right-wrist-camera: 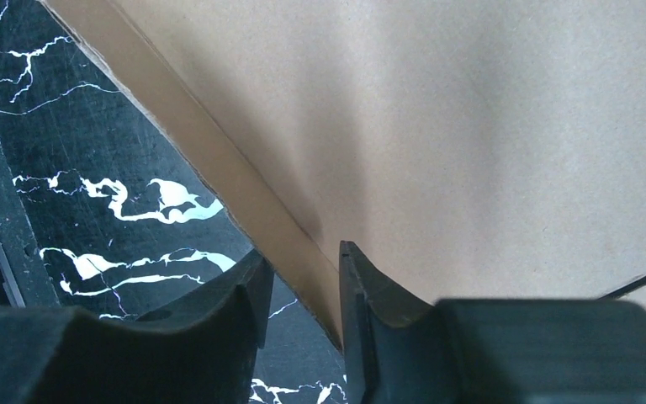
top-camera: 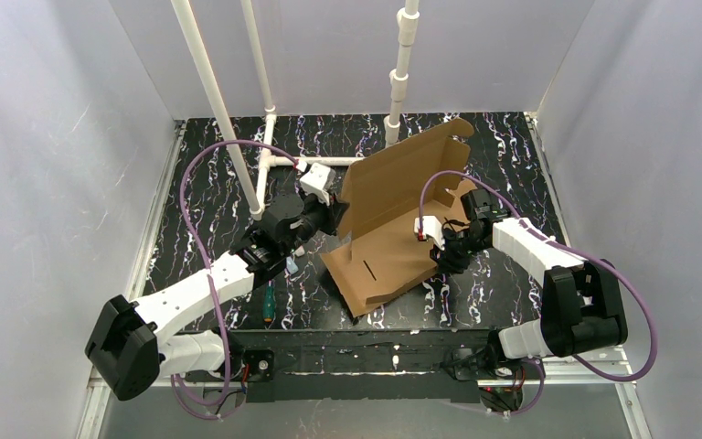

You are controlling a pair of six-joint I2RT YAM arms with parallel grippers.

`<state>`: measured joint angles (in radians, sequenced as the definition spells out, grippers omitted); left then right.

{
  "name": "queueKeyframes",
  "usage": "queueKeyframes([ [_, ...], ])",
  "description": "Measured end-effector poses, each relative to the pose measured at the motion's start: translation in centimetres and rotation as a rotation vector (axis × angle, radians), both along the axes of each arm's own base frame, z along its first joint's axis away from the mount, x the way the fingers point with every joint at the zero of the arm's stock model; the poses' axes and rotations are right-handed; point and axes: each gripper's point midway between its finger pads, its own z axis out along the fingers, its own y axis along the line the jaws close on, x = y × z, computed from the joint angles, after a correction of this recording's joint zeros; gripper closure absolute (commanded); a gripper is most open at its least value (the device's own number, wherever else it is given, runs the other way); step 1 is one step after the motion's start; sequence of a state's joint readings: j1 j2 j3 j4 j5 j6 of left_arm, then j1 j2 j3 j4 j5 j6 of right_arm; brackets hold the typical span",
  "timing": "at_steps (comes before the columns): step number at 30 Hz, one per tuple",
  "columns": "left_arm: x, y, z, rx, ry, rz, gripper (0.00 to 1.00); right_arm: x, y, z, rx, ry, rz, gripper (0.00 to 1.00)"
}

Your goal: Fold the paper box

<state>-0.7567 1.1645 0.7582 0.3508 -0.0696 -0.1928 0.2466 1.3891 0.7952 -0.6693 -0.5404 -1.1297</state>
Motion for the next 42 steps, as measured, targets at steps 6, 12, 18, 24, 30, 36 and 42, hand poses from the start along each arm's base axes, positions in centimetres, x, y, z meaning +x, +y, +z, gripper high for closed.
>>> queueKeyframes([
  [6, 0.3, 0.2, -0.2, 0.004, 0.009, 0.007, 1.0, 0.2, -0.1, 0.0, -0.005, -0.006, -0.004, 0.48],
  [12, 0.6, 0.5, -0.3, -0.021, 0.035, 0.025, 1.0, -0.1, -0.3, -0.1, -0.015, 0.002, 0.002, 0.3],
  [18, 1.4, 1.5, -0.4, -0.071, 0.081, 0.075, 1.0, -1.0, -0.5, -0.3, -0.025, 0.03, 0.021, 0.24],
  [24, 1.9, 2.1, -0.4, -0.113, 0.116, 0.11, 1.0, -2.5, -0.2, 0.5, 0.006, 0.095, 0.025, 0.18],
  [30, 2.0, 2.4, -0.4, -0.145, 0.148, 0.126, 1.0, -1.7, 0.4, 3.8, 0.094, 0.07, 0.002, 0.16],
  [36, 2.5, 2.5, 0.8, -0.143, 0.124, 0.124, 1.0, -1.0, -0.5, 5.0, 0.164, 0.088, -0.097, 0.18],
  [42, 3.4, 2.4, 4.0, -0.117, 0.021, 0.107, 1.0, 0.9, -2.0, 6.0, 0.243, 0.118, -0.237, 0.22],
])
